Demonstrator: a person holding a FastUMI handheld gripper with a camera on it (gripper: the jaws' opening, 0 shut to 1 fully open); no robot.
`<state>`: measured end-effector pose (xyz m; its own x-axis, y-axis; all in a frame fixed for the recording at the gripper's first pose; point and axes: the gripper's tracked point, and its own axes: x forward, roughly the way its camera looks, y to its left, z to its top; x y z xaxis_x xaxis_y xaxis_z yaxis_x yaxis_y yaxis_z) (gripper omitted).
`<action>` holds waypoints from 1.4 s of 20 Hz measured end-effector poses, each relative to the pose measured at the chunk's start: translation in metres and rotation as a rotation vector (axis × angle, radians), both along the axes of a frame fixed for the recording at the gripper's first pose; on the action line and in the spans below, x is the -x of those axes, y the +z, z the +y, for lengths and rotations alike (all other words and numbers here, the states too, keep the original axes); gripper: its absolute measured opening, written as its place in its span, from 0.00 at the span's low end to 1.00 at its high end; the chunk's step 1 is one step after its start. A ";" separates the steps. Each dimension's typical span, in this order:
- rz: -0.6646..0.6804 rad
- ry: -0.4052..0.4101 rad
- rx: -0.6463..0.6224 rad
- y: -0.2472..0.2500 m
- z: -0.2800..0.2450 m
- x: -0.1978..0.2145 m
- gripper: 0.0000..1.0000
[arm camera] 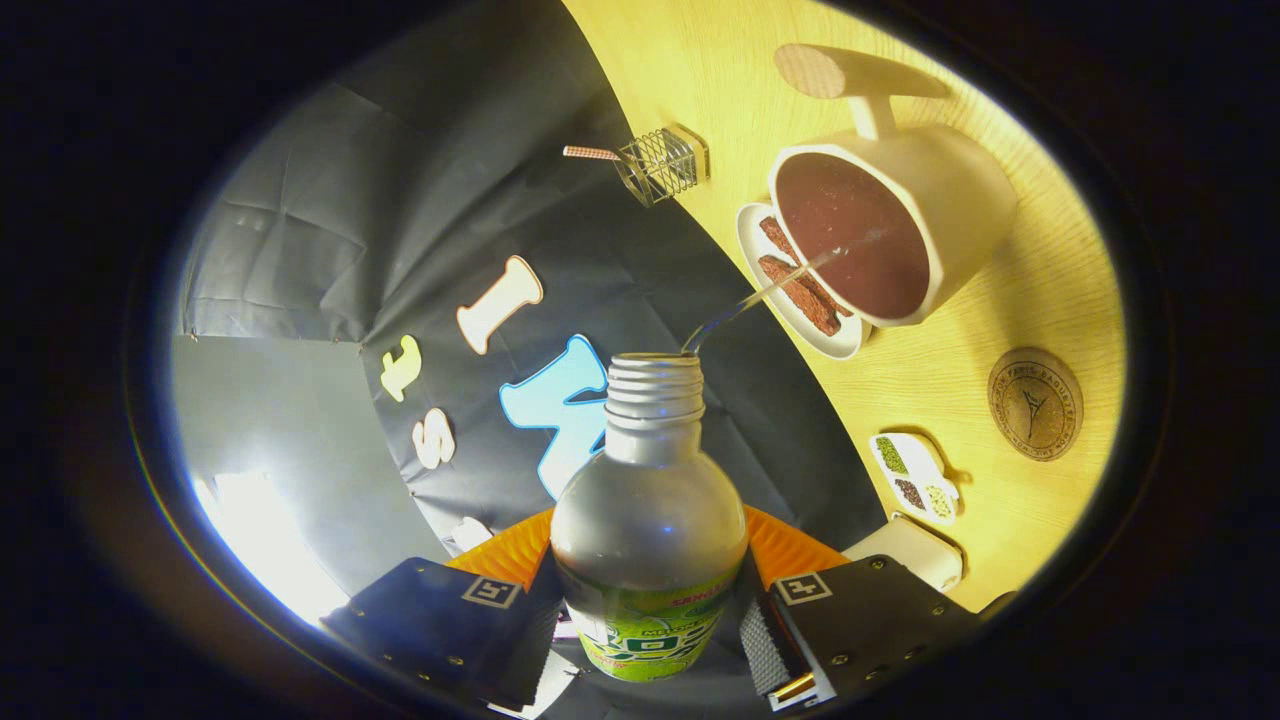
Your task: Take the bottle from table, then pour the juice into the cup, finally place the bottle on the coaster
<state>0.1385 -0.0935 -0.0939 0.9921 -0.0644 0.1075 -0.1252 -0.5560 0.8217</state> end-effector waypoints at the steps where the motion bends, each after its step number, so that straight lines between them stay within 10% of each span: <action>1: 0.002 -0.002 0.000 -0.001 -0.001 0.000 0.77; 28: 0.026 -0.011 -0.016 -0.024 -0.011 0.000 0.77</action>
